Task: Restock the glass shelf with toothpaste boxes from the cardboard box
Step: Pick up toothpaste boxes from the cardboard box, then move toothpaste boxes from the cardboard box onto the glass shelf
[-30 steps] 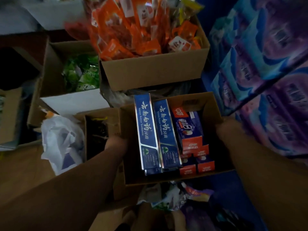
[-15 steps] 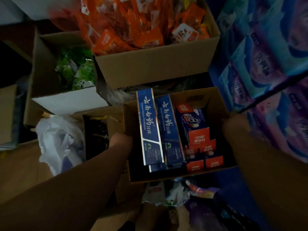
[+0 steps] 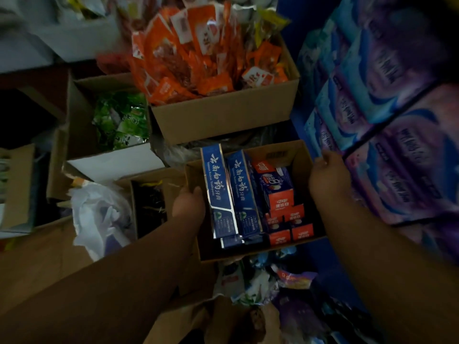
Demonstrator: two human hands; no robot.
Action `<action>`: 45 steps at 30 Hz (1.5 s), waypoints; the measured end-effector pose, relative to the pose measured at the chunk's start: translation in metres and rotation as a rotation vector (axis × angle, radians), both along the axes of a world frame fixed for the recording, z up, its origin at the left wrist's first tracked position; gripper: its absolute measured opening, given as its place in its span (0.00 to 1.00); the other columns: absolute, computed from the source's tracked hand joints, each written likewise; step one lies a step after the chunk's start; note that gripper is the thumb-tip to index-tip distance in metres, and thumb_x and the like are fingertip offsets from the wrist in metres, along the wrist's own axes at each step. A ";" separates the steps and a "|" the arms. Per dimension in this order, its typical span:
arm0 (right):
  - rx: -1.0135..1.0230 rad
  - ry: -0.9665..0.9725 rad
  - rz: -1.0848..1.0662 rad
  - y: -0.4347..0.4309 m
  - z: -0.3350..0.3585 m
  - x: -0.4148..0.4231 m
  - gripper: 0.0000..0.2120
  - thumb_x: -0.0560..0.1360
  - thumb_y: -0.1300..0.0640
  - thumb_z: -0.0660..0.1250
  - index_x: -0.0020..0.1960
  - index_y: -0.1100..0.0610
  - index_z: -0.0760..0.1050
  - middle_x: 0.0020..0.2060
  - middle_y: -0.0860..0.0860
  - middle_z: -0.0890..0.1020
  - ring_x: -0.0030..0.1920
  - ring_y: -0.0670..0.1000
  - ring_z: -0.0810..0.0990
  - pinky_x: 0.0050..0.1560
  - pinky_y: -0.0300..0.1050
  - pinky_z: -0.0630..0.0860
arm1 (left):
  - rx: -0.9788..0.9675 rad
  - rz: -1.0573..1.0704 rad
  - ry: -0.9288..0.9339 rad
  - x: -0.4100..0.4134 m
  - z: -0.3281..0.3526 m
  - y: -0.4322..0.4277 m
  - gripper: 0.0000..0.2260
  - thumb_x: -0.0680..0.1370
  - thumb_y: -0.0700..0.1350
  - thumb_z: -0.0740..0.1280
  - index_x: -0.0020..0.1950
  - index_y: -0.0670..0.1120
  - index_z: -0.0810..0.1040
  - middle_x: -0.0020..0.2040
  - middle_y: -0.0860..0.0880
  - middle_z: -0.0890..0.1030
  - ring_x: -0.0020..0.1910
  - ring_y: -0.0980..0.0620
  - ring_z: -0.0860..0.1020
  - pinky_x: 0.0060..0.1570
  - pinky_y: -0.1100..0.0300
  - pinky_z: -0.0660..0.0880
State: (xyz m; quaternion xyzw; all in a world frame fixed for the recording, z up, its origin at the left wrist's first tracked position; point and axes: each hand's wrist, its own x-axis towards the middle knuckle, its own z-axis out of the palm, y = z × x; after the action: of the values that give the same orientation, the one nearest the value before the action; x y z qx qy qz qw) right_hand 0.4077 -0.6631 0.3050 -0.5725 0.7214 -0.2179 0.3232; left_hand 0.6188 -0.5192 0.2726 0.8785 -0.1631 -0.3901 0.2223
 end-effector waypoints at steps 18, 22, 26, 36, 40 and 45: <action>0.145 -0.042 0.030 0.153 -0.014 0.052 0.11 0.79 0.53 0.62 0.60 0.55 0.74 0.54 0.51 0.75 0.51 0.49 0.73 0.48 0.42 0.67 | -0.189 0.249 0.576 -0.031 0.016 0.014 0.18 0.76 0.44 0.69 0.65 0.41 0.73 0.55 0.44 0.79 0.53 0.42 0.78 0.57 0.43 0.76; 0.102 0.141 0.151 0.161 -0.025 0.061 0.17 0.78 0.51 0.63 0.65 0.53 0.72 0.62 0.53 0.73 0.62 0.55 0.72 0.60 0.50 0.72 | -0.173 0.271 0.640 -0.032 0.007 0.016 0.15 0.77 0.42 0.68 0.63 0.43 0.73 0.55 0.43 0.79 0.52 0.43 0.78 0.55 0.48 0.76; 0.279 0.425 0.405 0.172 -0.028 0.075 0.25 0.78 0.42 0.59 0.73 0.43 0.62 0.78 0.53 0.48 0.77 0.59 0.46 0.74 0.61 0.52 | -0.119 0.303 0.633 -0.024 -0.010 0.015 0.17 0.77 0.43 0.69 0.63 0.38 0.74 0.58 0.39 0.80 0.55 0.39 0.79 0.58 0.41 0.76; 0.062 0.210 0.400 0.162 0.022 0.084 0.17 0.78 0.42 0.60 0.59 0.52 0.73 0.70 0.54 0.66 0.72 0.56 0.61 0.71 0.52 0.63 | -0.095 0.284 0.796 0.002 0.045 0.015 0.10 0.79 0.45 0.66 0.55 0.40 0.75 0.51 0.41 0.81 0.49 0.43 0.80 0.44 0.46 0.77; 0.325 -0.269 0.269 0.148 0.067 0.087 0.24 0.76 0.41 0.64 0.67 0.51 0.63 0.54 0.48 0.76 0.52 0.51 0.78 0.53 0.53 0.78 | -0.239 0.281 0.900 -0.002 0.085 0.010 0.07 0.80 0.45 0.64 0.54 0.42 0.75 0.51 0.42 0.81 0.47 0.44 0.79 0.42 0.47 0.77; 0.195 -0.459 0.238 0.135 0.130 0.080 0.24 0.74 0.50 0.70 0.66 0.49 0.64 0.49 0.41 0.75 0.50 0.45 0.78 0.50 0.45 0.77 | -0.417 0.188 0.898 -0.009 0.153 -0.006 0.10 0.80 0.47 0.62 0.54 0.42 0.76 0.38 0.45 0.84 0.39 0.48 0.80 0.38 0.54 0.78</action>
State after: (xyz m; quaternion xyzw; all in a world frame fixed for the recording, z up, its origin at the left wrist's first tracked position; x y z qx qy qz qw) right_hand 0.4880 -0.5282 0.4352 -0.5550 0.5743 -0.2320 0.5553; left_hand 0.6103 -0.5247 0.4251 0.5719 -0.0462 -0.6670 0.4753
